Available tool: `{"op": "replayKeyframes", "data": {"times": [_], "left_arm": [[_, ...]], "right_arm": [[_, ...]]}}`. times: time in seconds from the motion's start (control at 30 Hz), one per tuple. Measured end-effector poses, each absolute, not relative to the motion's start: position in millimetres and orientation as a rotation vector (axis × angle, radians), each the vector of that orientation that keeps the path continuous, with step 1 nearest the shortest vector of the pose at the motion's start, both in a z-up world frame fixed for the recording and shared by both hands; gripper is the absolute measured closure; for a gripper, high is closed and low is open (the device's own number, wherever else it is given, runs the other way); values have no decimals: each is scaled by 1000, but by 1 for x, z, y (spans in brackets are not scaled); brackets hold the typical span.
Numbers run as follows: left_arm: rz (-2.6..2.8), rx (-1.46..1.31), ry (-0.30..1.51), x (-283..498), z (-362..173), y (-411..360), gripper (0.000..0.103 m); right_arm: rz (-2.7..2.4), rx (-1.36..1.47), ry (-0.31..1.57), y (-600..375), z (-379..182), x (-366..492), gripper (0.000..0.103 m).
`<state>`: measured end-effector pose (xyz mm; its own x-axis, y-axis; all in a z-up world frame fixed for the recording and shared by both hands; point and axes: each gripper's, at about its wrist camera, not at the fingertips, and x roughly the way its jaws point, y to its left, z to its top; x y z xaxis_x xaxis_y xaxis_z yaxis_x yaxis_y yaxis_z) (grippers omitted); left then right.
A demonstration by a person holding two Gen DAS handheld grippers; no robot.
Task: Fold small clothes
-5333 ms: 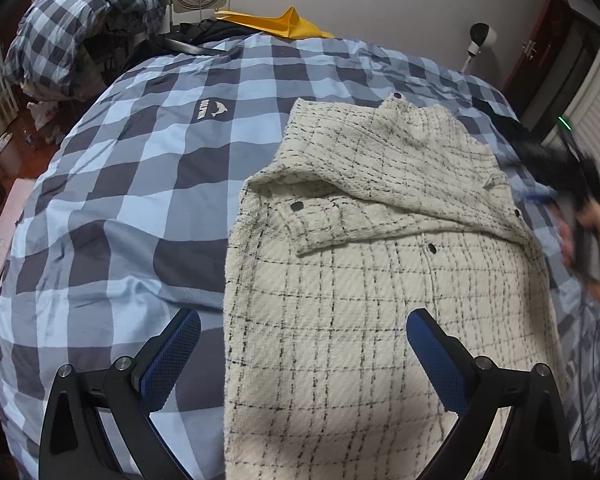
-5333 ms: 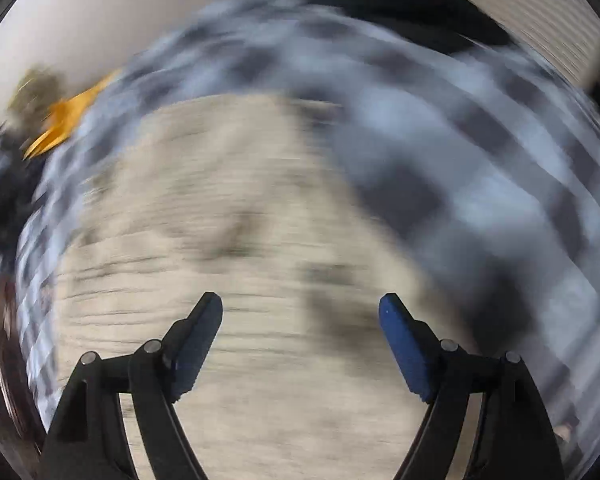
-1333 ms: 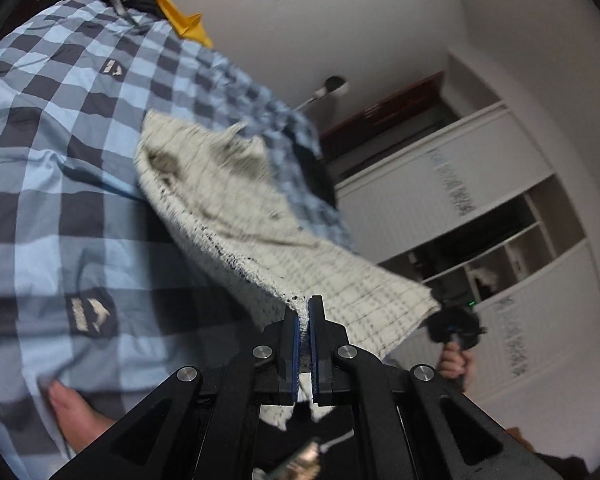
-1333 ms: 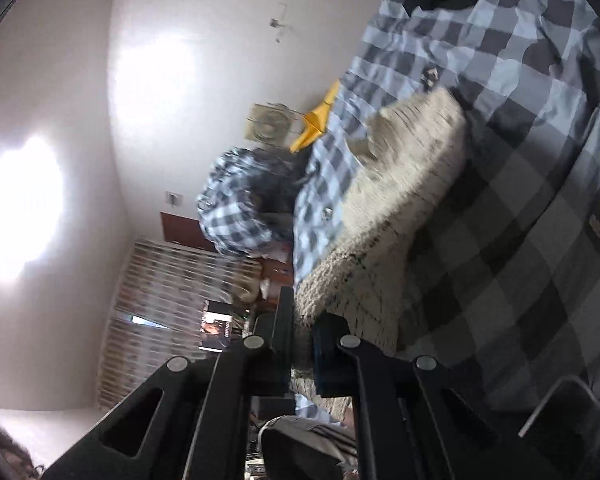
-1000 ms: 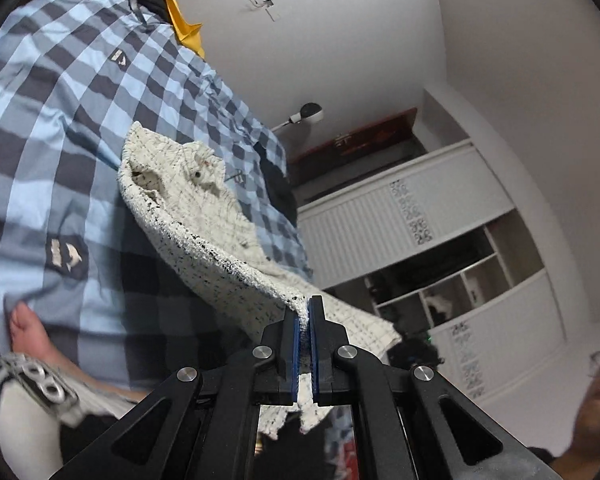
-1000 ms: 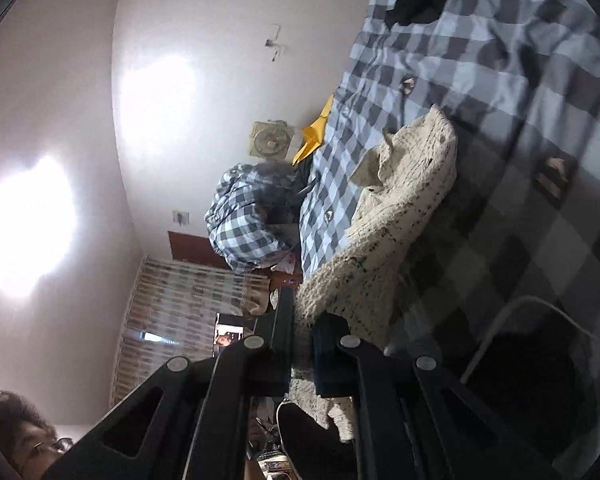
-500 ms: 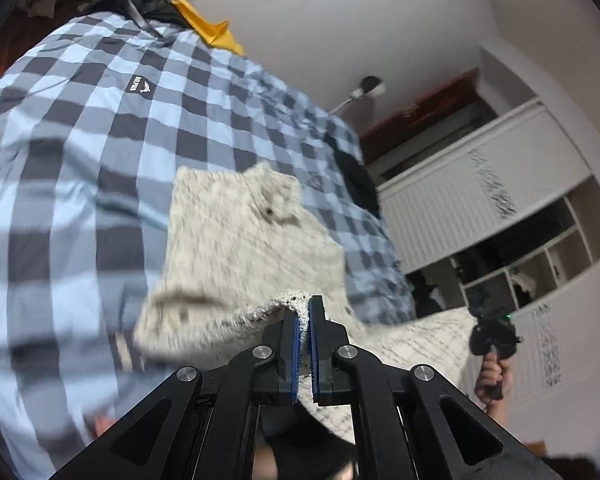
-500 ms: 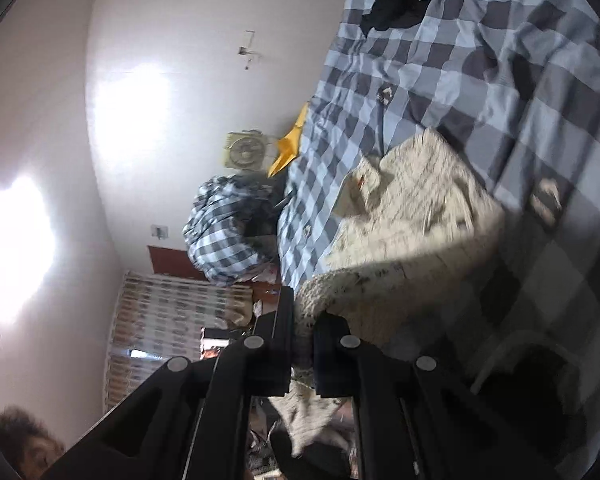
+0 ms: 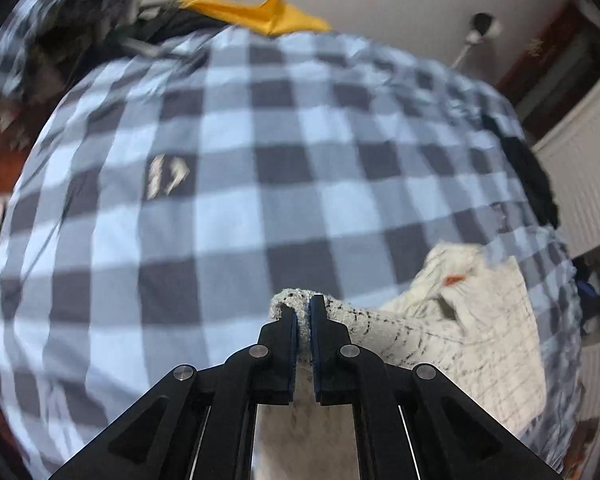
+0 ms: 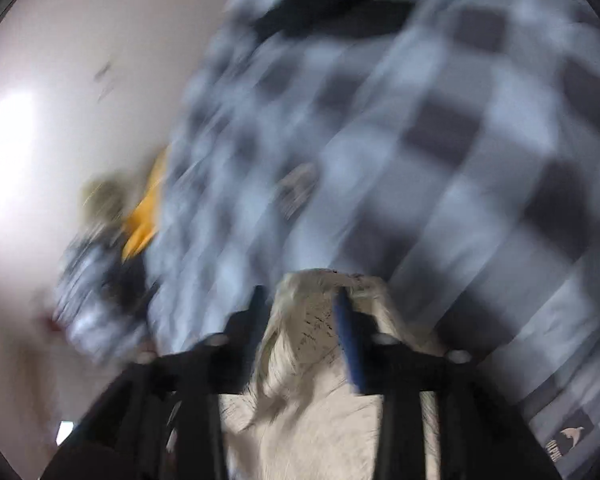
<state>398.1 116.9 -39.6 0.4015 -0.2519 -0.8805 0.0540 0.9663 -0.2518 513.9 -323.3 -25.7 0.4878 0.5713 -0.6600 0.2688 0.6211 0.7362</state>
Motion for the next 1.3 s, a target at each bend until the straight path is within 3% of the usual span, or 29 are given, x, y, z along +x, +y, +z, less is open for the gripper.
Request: {"op": "replayKeyframes", "data": {"times": [0.03,0.07,0.23,0.43,0.53,0.8,0.9,1.07,1.17,1.3], "left_arm": [[-204,-228,1133,402,-36,119,98],[-207,-268,1132,405,-34,122,98],[-197,-270,1108,431,-25,113,98],[-181,-528,1122,428,-19,143,98],[-172,-380,1160,424,-8,140,98],[-262,-318,1015,426,45,138,98],[-238,-215,1126,434,31,118,98],[-238,-110,1253,432,-11,111,98],[-233,-136,1245,422,-24,124,98],[-219,-60,1147,407,-30,129,97]], "right_arm": [[189,872,1048,-327,-20,512,22],[152,781,1025,-326,-14,508,12],[290,496,1094,-277,-14,467,12],[468,234,1260,-212,-57,382,12],[393,132,1298,-220,-89,354,12],[366,344,1204,-311,-95,279,12],[304,395,1206,-322,-95,251,12],[319,760,1105,-308,-75,208,12],[360,826,1086,-284,-89,193,12],[405,691,1201,-249,-100,206,12]]}}
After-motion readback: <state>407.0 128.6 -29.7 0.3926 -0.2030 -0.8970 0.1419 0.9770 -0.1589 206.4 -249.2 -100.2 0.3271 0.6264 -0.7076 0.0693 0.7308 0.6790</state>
